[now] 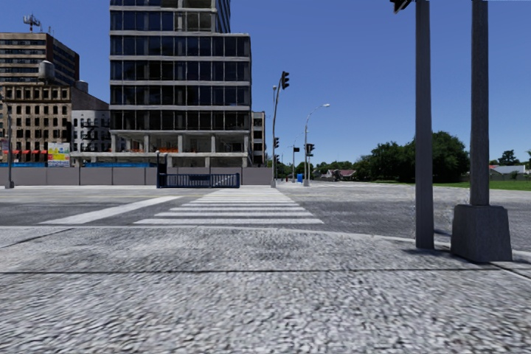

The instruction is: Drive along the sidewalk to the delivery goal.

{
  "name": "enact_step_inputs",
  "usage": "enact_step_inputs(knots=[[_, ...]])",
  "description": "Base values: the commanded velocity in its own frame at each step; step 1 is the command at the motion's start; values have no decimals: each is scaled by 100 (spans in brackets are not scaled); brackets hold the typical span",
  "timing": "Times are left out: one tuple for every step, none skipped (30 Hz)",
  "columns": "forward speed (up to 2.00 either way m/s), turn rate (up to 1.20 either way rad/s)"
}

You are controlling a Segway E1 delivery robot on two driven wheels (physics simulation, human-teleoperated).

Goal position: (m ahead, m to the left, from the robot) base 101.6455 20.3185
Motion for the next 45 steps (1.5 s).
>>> enact_step_inputs(knots=[[200, 0], [200, 0], [200, 0], [200, 0], [200, 0], [200, 0], [200, 0], [200, 0], [200, 0], [200, 0], [200, 0], [200, 0], [200, 0], [200, 0], [200, 0], [200, 0], [200, 0], [200, 0], [200, 0], [200, 0], [200, 0], [200, 0], [200, 0], [200, 0], [200, 0], [200, 0], [200, 0], [200, 0], [200, 0], [200, 0], [200, 0], [200, 0], [200, 0], [200, 0], [200, 0], [200, 0], [200, 0], [200, 0], [200, 0], [200, 0], [200, 0], [200, 0], [200, 0], [200, 0], [200, 0]])
